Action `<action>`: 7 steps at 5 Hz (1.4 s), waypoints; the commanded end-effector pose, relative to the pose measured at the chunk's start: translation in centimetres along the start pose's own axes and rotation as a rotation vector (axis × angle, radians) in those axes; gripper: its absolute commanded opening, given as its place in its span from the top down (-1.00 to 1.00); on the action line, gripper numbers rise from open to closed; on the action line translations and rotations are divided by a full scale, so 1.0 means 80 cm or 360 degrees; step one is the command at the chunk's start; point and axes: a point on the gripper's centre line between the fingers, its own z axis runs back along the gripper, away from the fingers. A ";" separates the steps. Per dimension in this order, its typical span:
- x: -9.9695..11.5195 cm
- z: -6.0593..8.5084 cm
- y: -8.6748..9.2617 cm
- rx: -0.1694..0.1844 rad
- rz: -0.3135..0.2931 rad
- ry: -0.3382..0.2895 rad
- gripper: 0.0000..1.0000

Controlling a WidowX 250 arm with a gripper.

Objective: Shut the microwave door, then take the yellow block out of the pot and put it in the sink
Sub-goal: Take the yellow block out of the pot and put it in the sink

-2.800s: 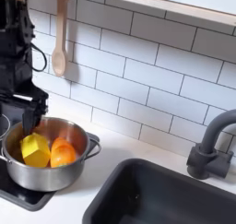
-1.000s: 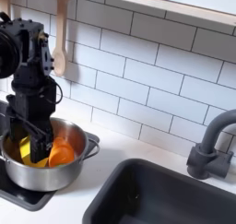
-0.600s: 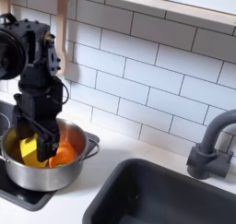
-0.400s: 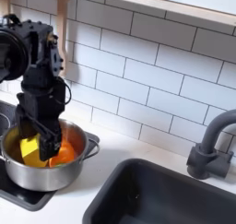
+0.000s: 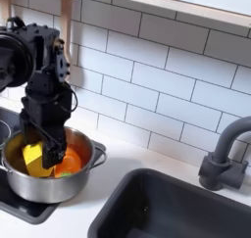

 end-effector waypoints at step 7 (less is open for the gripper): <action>0.004 0.003 0.014 0.0002 0.0156 -0.0144 1.00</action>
